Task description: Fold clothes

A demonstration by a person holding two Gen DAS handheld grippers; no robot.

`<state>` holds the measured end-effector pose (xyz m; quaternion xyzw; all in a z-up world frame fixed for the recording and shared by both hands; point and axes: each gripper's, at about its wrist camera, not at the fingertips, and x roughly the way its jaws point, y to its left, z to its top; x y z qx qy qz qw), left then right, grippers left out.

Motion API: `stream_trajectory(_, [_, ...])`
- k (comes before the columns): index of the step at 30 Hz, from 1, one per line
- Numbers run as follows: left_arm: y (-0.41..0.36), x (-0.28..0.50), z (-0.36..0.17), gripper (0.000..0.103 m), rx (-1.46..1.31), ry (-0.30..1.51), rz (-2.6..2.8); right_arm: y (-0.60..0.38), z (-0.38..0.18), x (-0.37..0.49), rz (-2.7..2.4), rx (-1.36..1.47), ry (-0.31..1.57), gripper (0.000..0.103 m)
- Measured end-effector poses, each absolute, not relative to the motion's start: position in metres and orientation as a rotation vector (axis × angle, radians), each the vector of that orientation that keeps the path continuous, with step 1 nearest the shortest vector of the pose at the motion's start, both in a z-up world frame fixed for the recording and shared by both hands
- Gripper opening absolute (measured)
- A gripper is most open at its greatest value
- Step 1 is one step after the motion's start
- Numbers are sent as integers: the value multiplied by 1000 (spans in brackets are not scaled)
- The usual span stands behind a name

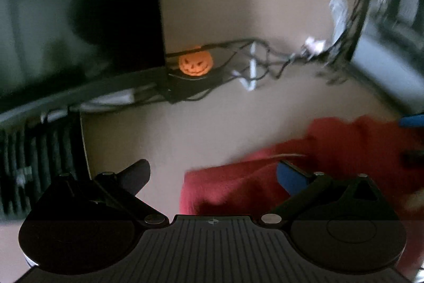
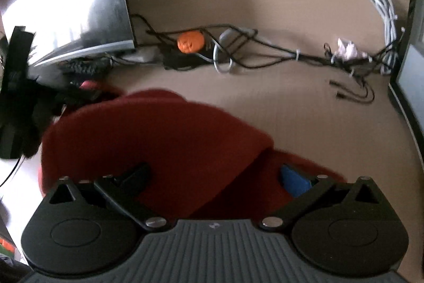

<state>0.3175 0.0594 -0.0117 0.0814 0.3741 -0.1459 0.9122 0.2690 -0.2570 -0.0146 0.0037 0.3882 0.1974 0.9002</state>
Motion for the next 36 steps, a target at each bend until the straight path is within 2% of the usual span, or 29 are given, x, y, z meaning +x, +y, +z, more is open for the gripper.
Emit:
stream_trajectory(6, [37,361,-34,103,274,885,-340,-259,-24,271,394,45,823,103])
stream_trajectory(9, [39,375,-42,103,231,956,-348,-257,-24,273,389,57,835,103])
stream_trajectory(15, [84,359,-10,103,-34,953,-356,-302,8,249,371,211,814,103])
stream_trajectory(18, [121,330,7,103,-206,942,-478,-331,-1,241,302,332,866,103])
stream_trajectory(23, [154,308,-26,103,-449,1066,-618,-362,-46,243,279,641,1015,103])
stream_trajectory(27, [158,311,-54,103,-561,1098,-612,-372,-70,250,265,862,1030,103])
stream_trajectory(30, [156,315,-67,103,-624,1109,-624,-366,-74,261,291,814,1054,103])
stream_trajectory(36, [124,323,-68,103,-566,1127,-692,-343,-76,293,435,734,1087,103])
